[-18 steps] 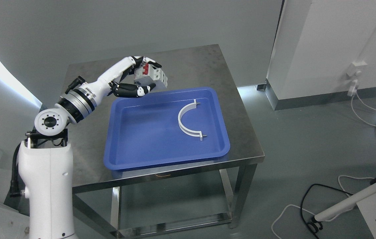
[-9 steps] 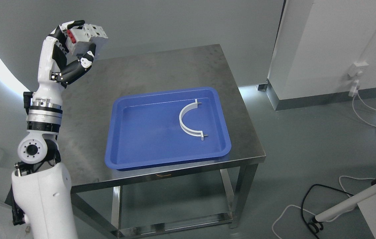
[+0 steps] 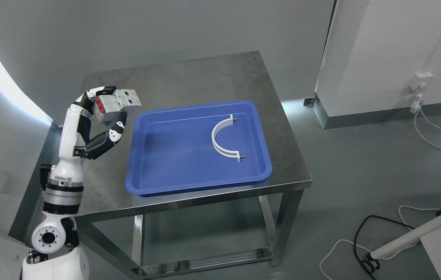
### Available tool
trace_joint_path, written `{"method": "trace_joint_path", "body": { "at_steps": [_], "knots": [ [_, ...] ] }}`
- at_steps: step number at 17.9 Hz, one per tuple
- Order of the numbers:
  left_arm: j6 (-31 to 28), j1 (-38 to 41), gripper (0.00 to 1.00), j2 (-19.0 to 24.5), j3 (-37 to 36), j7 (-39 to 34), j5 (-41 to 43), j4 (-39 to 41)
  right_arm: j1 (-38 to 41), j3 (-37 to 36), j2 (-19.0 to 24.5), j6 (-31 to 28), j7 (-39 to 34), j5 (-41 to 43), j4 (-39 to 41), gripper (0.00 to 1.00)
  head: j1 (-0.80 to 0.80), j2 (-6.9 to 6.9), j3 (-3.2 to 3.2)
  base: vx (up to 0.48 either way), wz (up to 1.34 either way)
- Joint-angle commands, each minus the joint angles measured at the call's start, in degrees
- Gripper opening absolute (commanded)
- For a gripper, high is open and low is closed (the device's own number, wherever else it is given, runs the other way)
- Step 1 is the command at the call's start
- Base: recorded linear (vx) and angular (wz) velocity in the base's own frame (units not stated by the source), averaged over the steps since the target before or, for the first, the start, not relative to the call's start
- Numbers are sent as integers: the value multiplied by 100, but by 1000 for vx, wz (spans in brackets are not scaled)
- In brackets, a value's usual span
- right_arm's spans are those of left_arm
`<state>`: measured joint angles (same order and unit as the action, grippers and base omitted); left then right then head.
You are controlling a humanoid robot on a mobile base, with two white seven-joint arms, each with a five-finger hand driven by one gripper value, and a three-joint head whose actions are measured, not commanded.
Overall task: Place circuit breaker on shelf
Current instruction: 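Hold the breaker raised in the left hand while turning toward the bin shelf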
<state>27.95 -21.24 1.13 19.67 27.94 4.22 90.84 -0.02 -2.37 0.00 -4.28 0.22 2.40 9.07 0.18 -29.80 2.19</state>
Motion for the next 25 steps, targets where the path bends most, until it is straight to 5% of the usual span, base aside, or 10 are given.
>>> {"method": "trace_joint_path", "body": {
  "at_steps": [1,25],
  "knots": [
    [238,603,25,-13,-147,282,-44,593,99,0,-100,155,-4,6,-1,100,0,0,0,-22,57],
    [879,656,25,-13,-350,264,-396,698,99,0,-100,155,-4,-3,-1,100,0,0,0,-207,0]
  ]
}}
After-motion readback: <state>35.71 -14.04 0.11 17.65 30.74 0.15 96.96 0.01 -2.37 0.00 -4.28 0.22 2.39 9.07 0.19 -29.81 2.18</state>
